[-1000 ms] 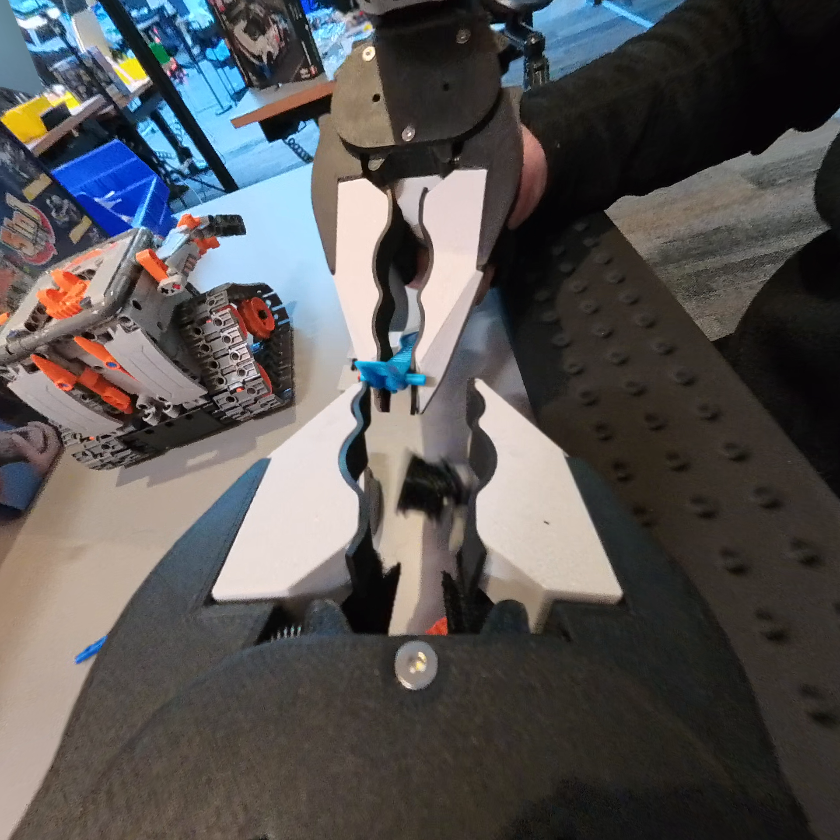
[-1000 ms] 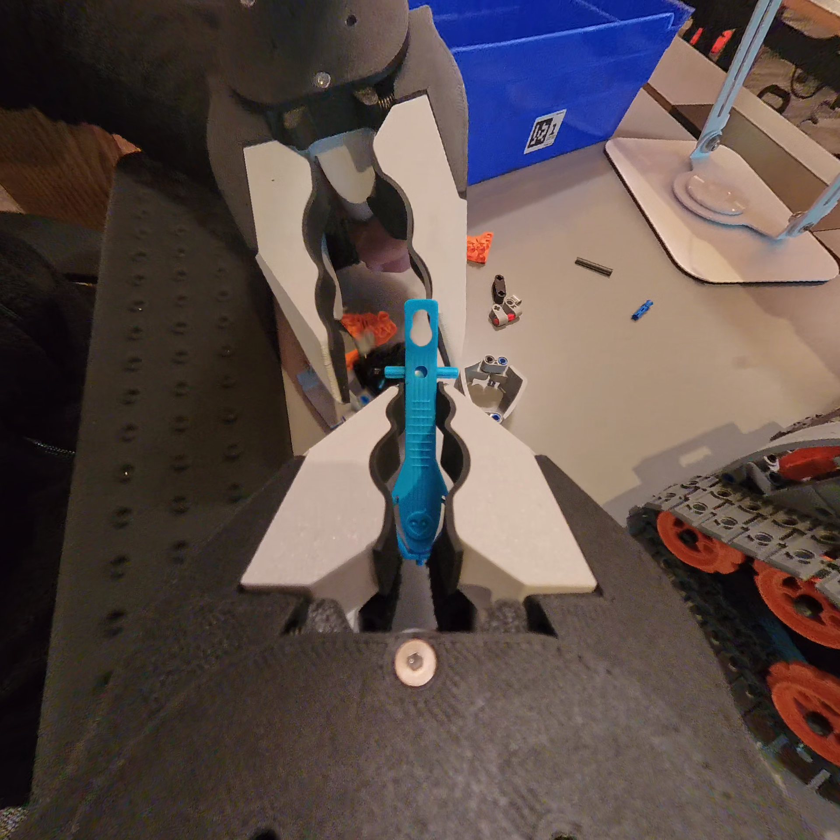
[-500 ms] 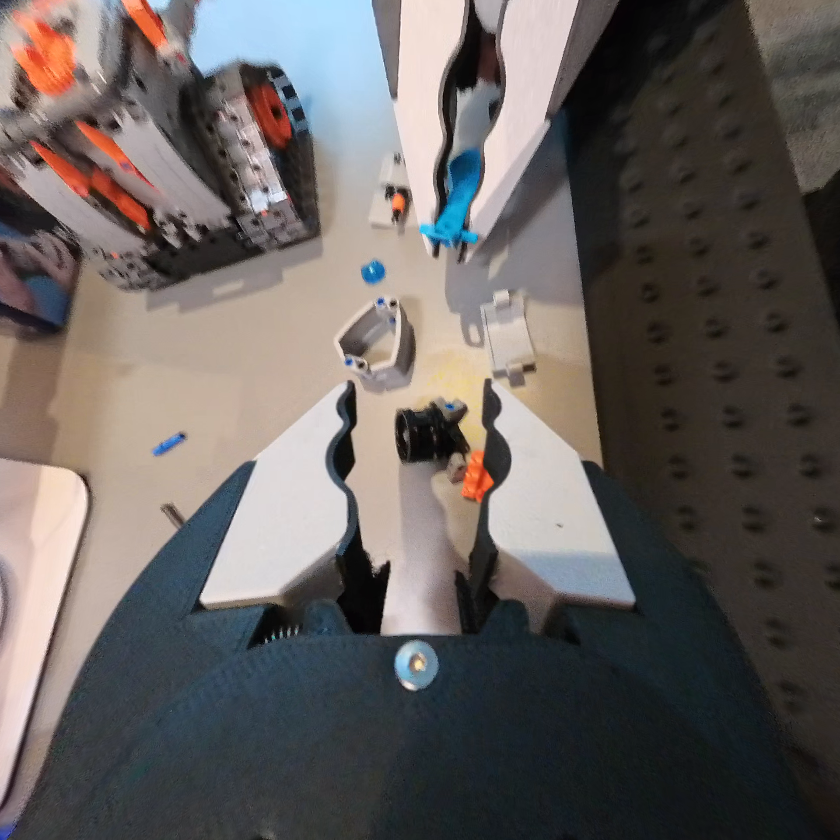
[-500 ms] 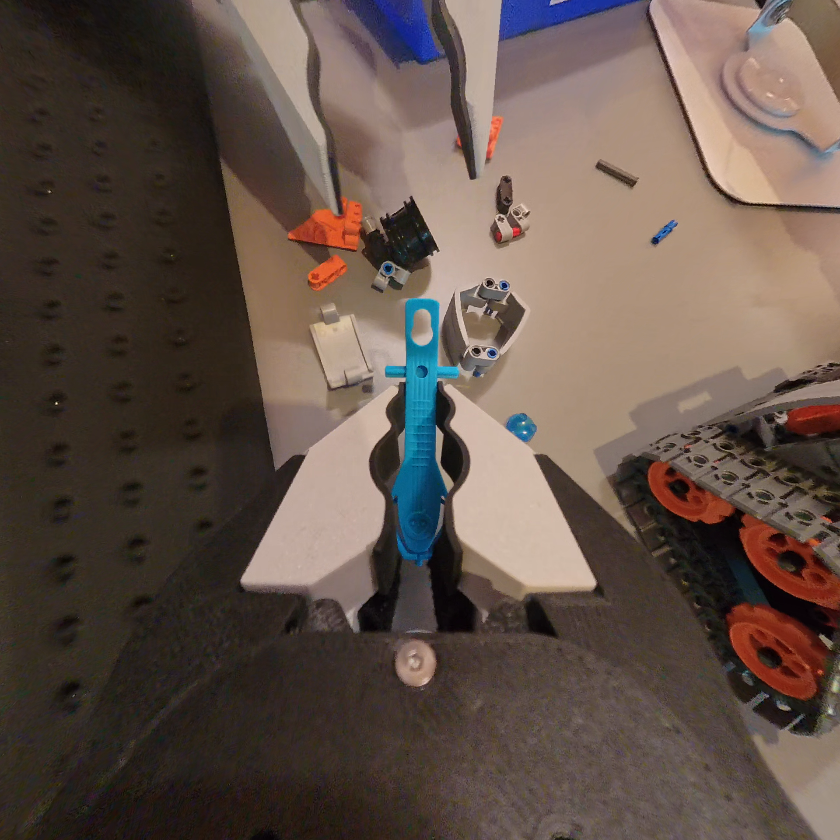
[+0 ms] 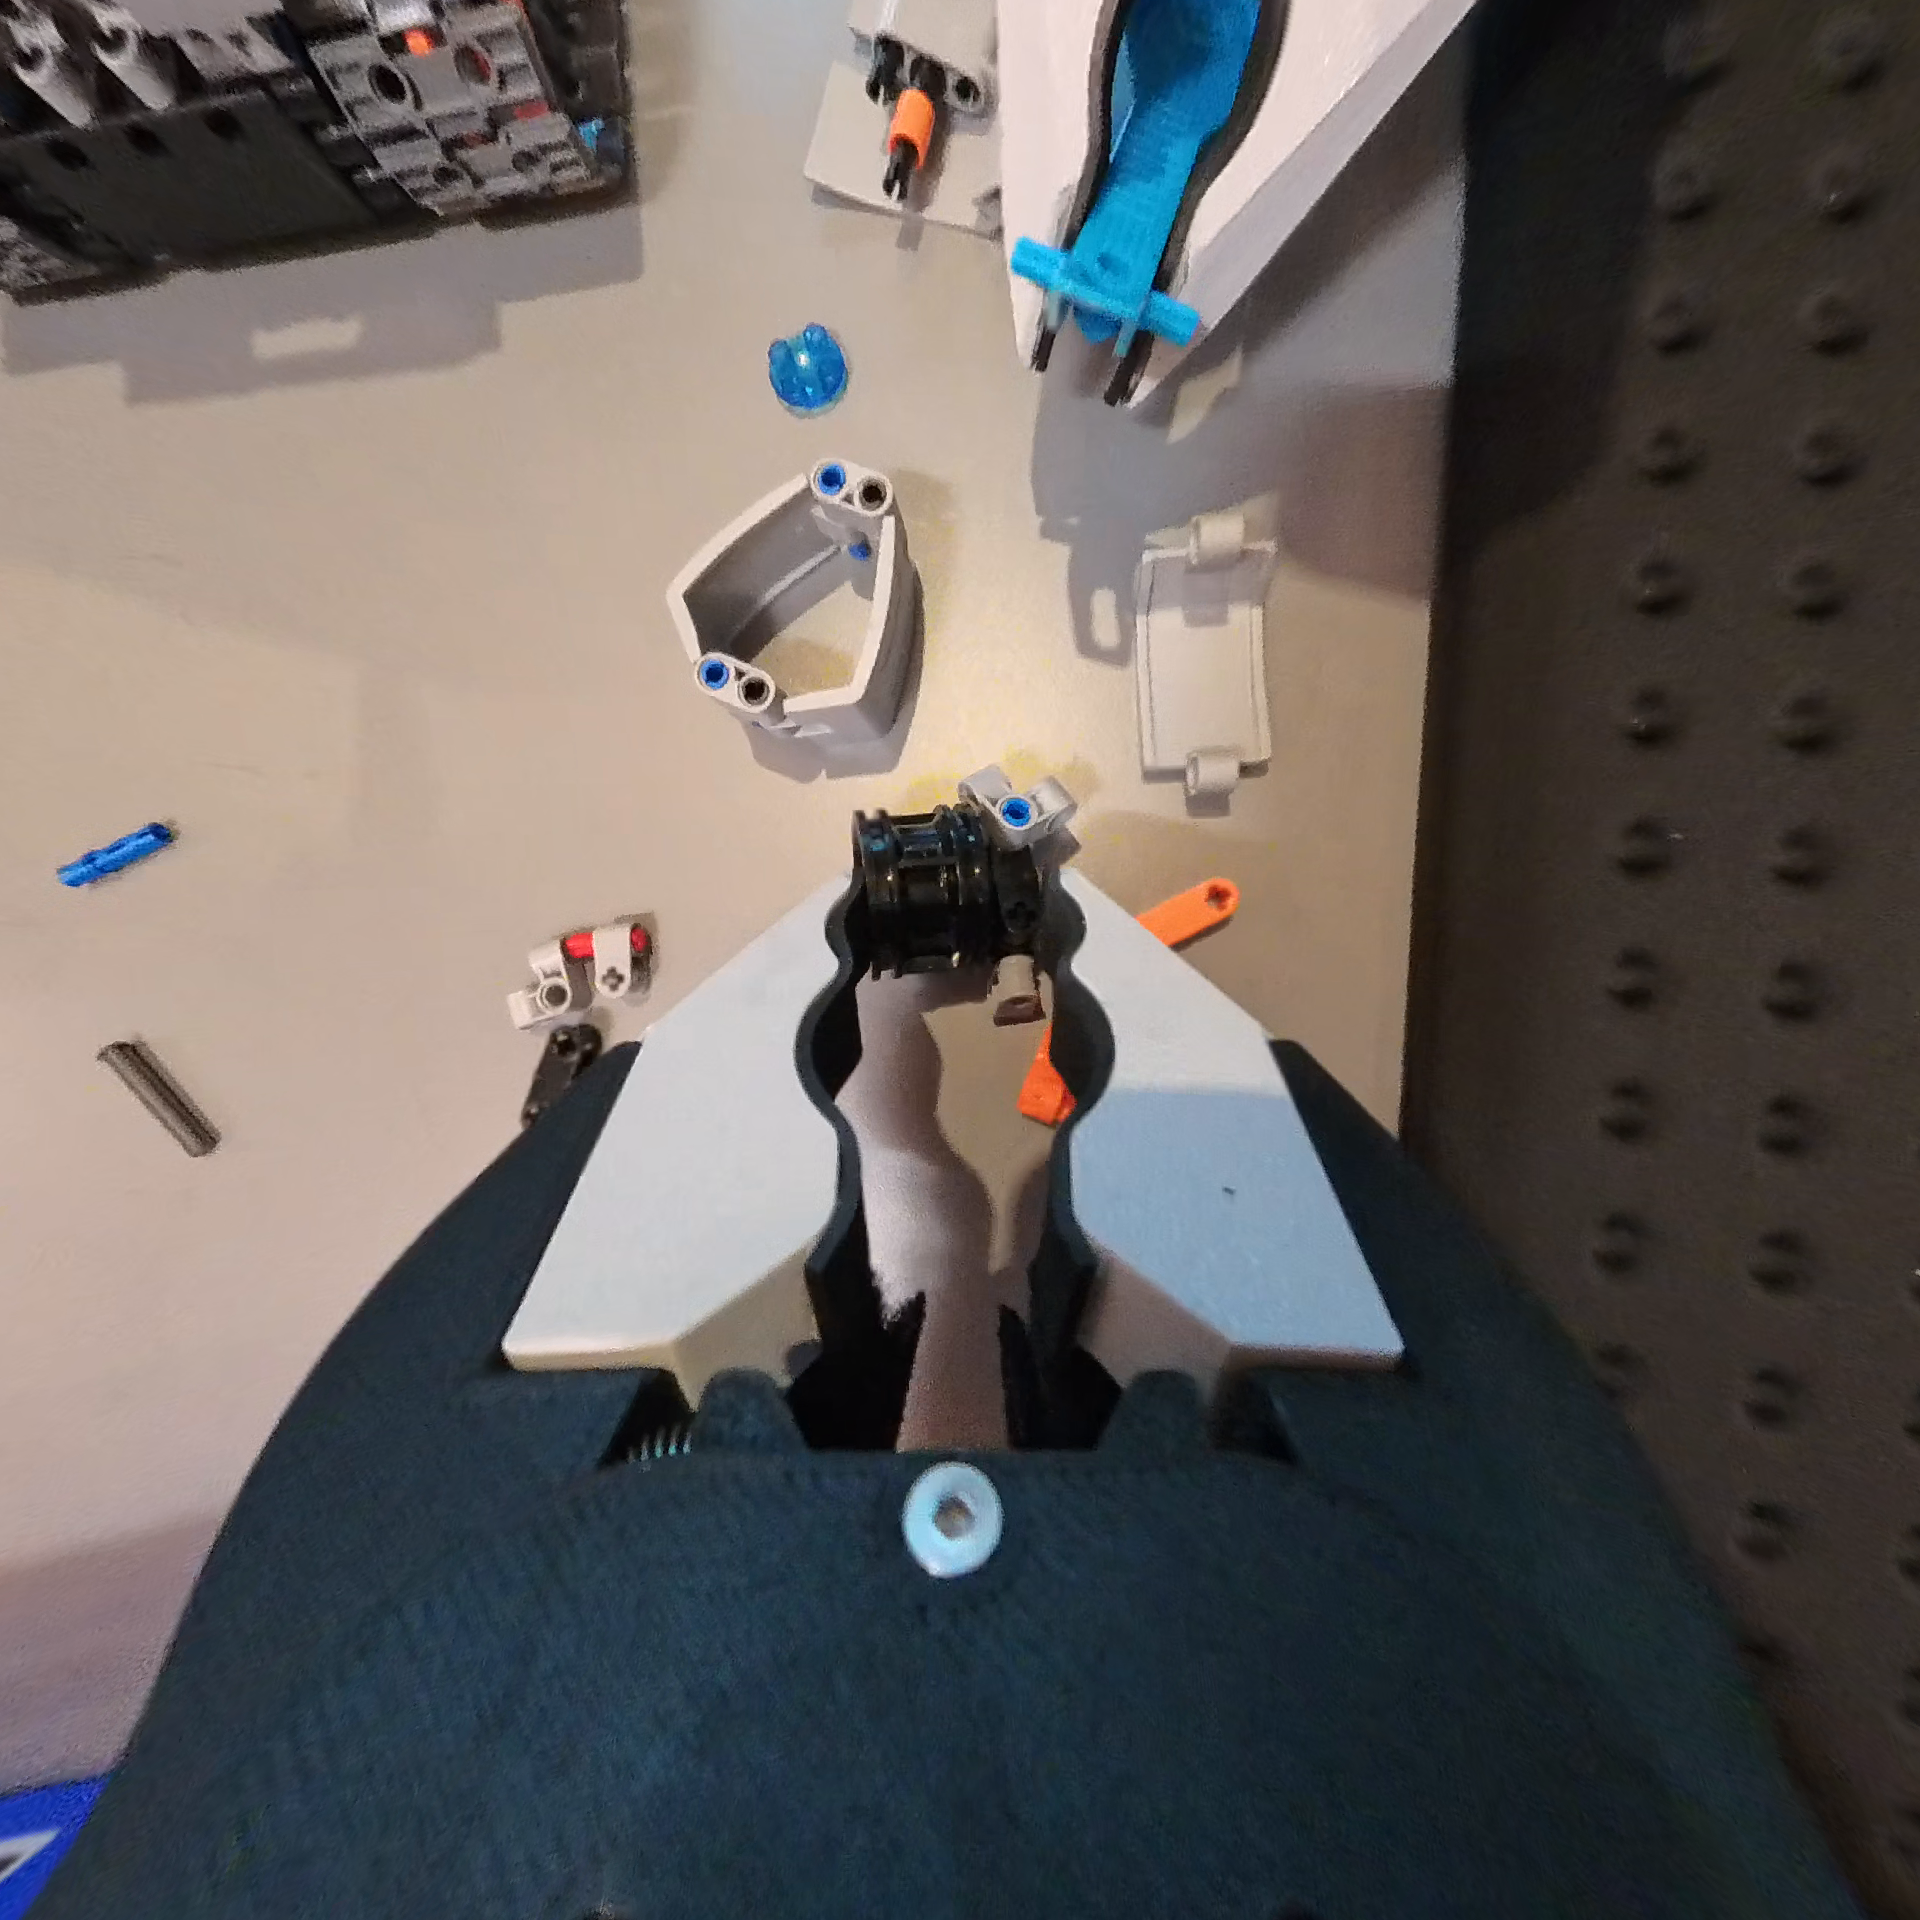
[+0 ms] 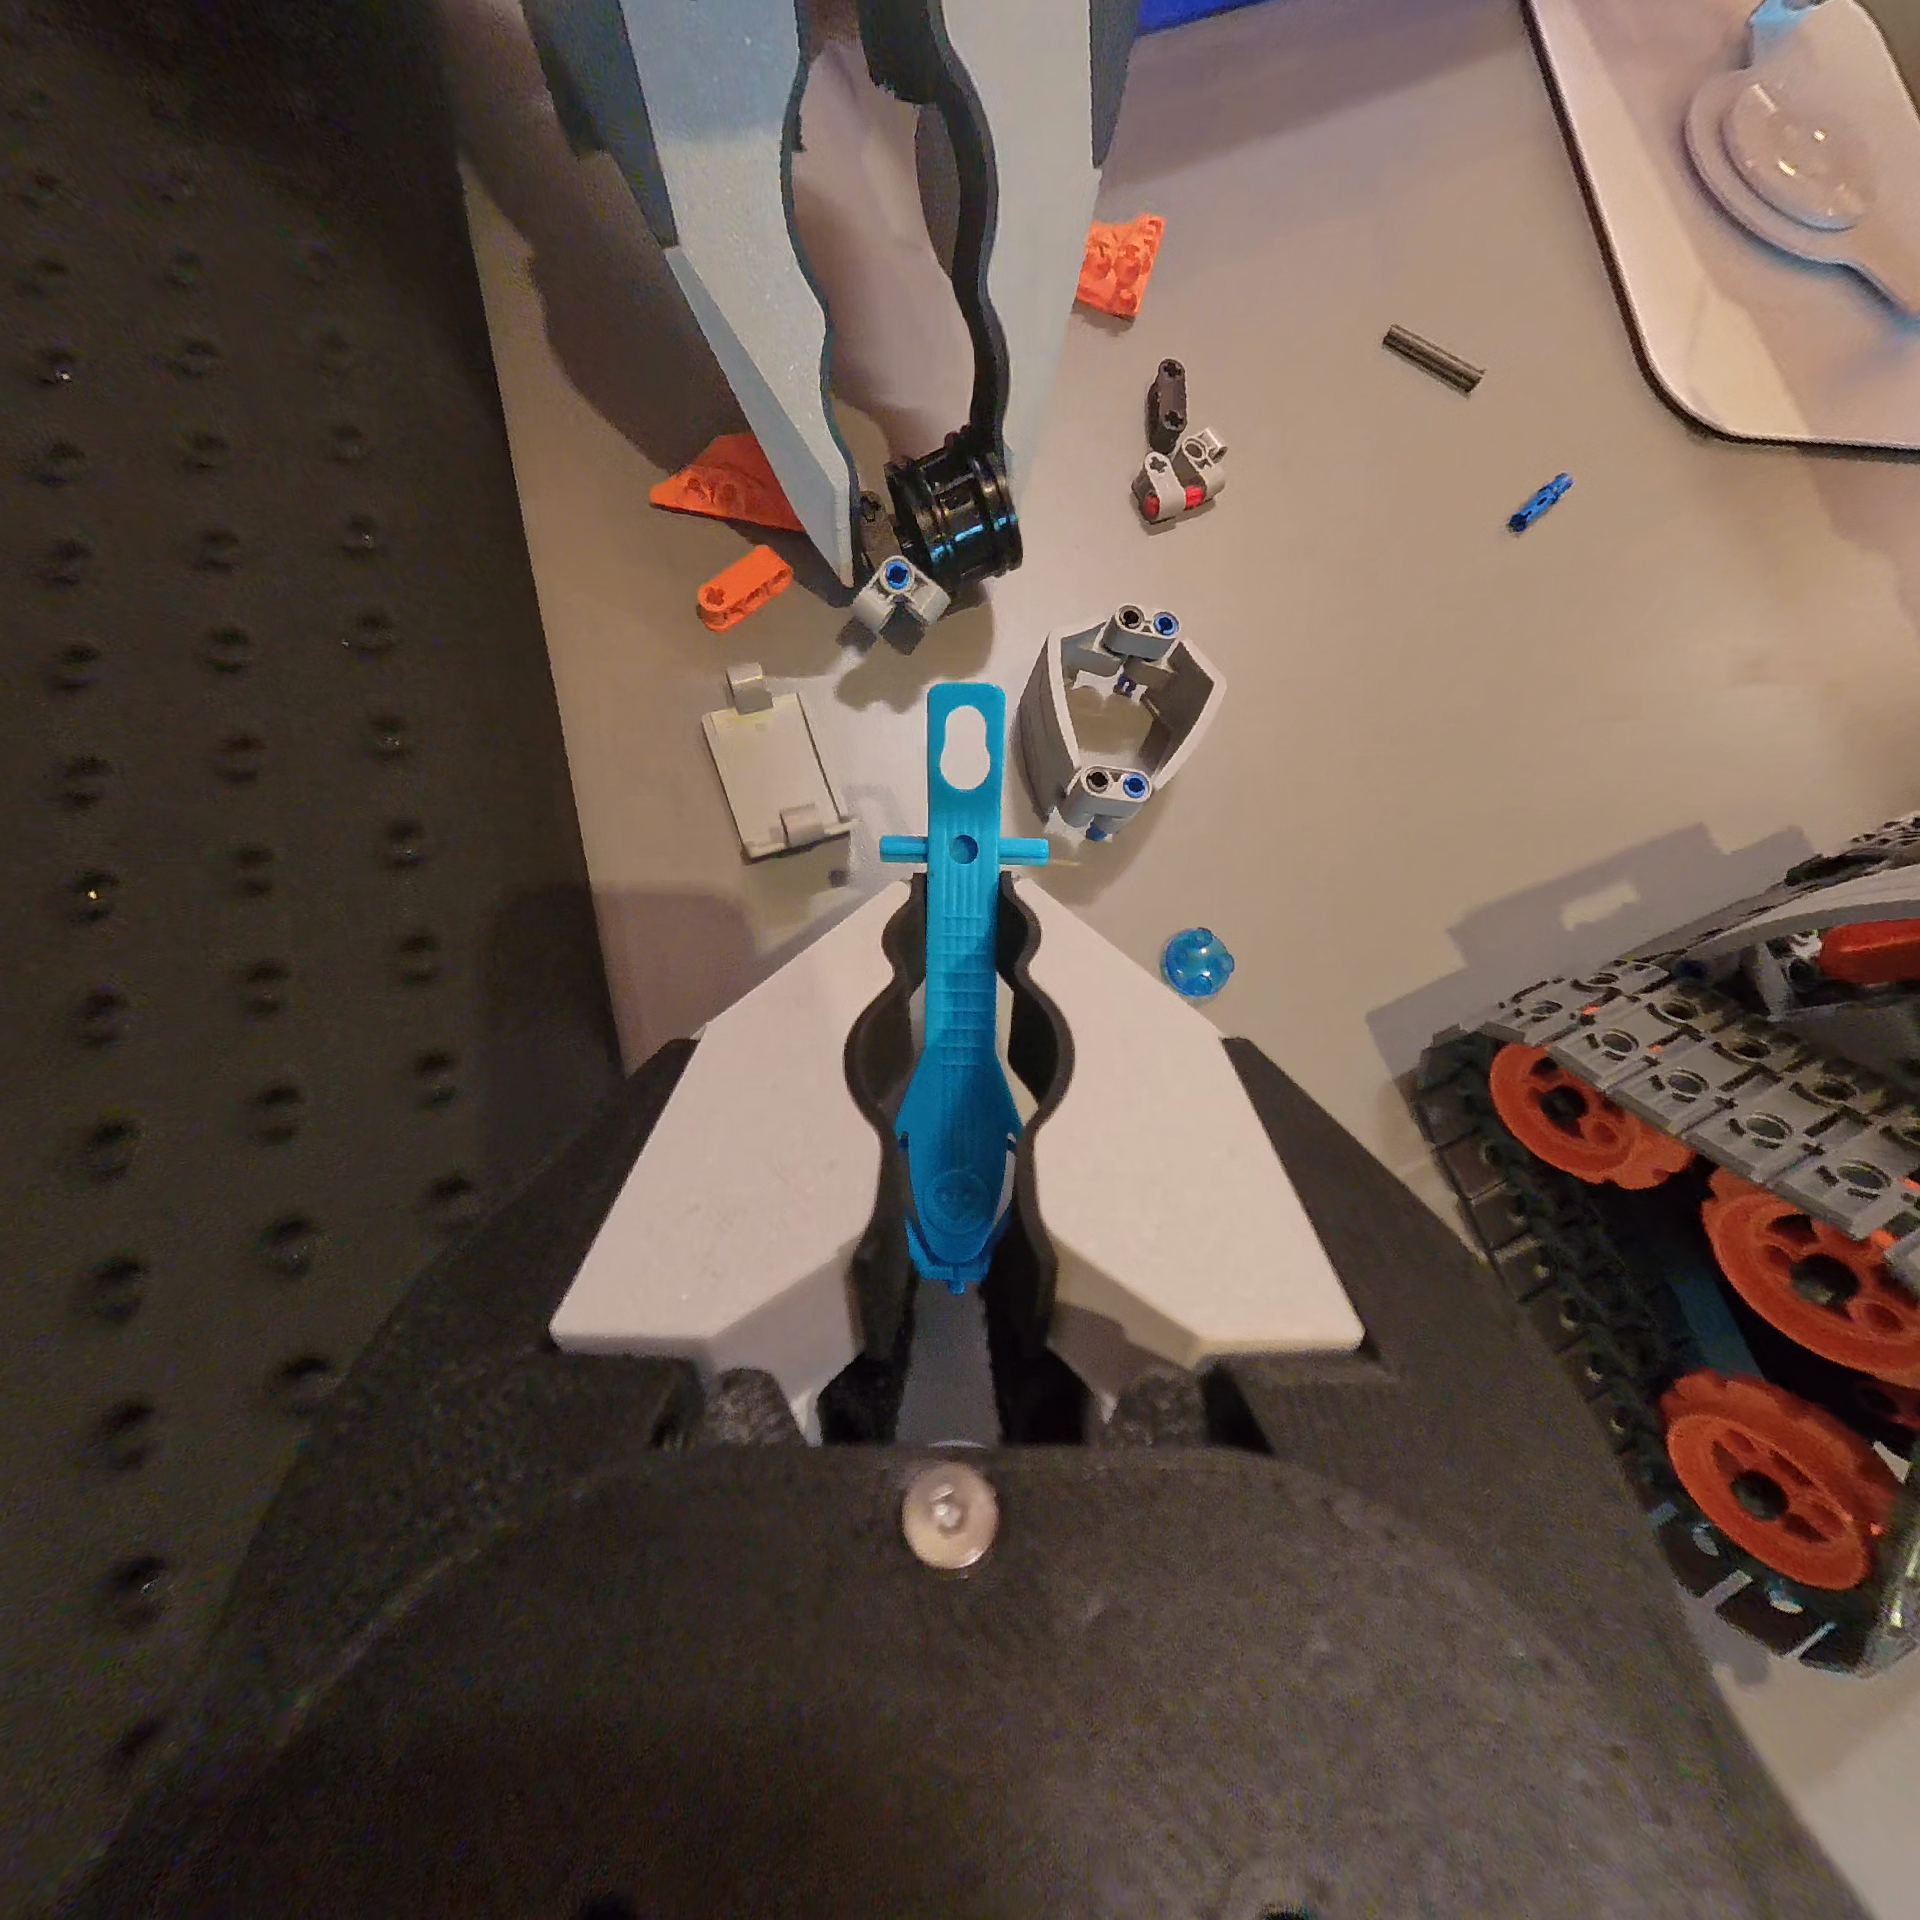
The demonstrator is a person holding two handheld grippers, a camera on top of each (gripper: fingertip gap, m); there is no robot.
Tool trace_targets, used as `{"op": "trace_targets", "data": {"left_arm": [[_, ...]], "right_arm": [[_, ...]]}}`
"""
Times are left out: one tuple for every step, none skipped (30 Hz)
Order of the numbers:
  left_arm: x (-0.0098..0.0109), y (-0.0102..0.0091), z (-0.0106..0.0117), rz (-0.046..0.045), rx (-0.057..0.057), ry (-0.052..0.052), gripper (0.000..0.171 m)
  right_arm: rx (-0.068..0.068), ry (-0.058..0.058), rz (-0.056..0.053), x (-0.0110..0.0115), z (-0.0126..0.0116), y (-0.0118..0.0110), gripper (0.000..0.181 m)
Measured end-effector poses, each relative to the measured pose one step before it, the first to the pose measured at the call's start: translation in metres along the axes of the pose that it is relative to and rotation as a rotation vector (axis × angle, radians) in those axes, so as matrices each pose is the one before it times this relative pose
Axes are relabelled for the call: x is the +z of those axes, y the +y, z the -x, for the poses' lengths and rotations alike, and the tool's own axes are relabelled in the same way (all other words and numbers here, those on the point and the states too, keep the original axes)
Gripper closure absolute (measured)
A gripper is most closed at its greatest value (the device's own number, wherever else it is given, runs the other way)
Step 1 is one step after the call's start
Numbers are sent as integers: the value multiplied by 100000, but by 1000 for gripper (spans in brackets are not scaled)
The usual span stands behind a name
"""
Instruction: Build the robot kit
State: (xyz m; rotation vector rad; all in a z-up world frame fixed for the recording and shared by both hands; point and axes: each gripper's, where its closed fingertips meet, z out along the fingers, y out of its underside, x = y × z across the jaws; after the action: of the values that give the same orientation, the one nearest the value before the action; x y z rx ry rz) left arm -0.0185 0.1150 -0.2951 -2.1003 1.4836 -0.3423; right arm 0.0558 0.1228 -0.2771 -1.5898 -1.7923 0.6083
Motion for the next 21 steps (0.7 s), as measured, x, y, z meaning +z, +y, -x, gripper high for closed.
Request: {"op": "trace_targets", "data": {"left_arm": [[-22,-258,-312,-1868,-263,1347,142],[-25,-403,-167,-2605,423,69,142],[1,-376,88,-2217,-19,-1271,142],[51,-277,-60,-1631,169,-49,142],[26,-526,-113,-3225,11,517,142],[-25,-710,75,-4499,-1498,1,142],[8,-689,-173,-4258,-2590,2271,142],[8,-836,-188,-5092,-2467,2253,142],[-12,-917,110,-5413,-1698,-174,142],[46,-717,-118,-3814,-1246,956,142],[121,-577,-404,-2455,-1192,2522,142],[84,-583,-127,-2642,-653,269,142],[113,-382,-52,-1213,-977,211,142],[181,-253,-247,-574,-2625,2289,141],[111,-419,117,-2179,-3545,137,141],[49,-404,245,-2616,-3041,-454,142],[49,-175,167,-1423,-3310,187,142],[-27,-267,359,-2528,-2599,-1374,142],[-9,-178,184,-1815,-1834,-526,142],[131,50,-325,-39,-1912,2735,142],[189,112,-246,347,-1838,1737,142]], "right_arm": [[-233,-129,452,25,4,51,171],[-401,48,337,-4,-15,37,171],[-182,26,94,-35,-11,-3,171],[-66,95,-25,-33,-22,-11,171],[-243,634,289,-37,-85,51,171],[-766,1542,595,-46,-177,88,171],[-939,2121,540,-66,-208,39,171],[-1259,2003,712,-62,-143,-9,171],[-1698,2057,1070,-17,-122,27,171],[-1668,3208,1409,0,-297,93,171],[-2151,3588,2437,65,-346,249,171],[-2355,3082,2538,104,-269,290,172],[-1955,3198,1086,56,-267,84,172],[-2203,4204,1051,9,-397,40,171],[-3000,4641,1726,-42,-428,85,171],[-3499,6045,1620,-137,-619,22,171],[-3927,5957,1076,-209,-590,-70,171],[-4046,4134,1475,-152,-299,-10,171],[-3609,4285,1633,-106,-315,78,171],[-2316,3718,1649,-34,-291,130,172],[-1592,2565,862,-29,-185,19,171]]}}
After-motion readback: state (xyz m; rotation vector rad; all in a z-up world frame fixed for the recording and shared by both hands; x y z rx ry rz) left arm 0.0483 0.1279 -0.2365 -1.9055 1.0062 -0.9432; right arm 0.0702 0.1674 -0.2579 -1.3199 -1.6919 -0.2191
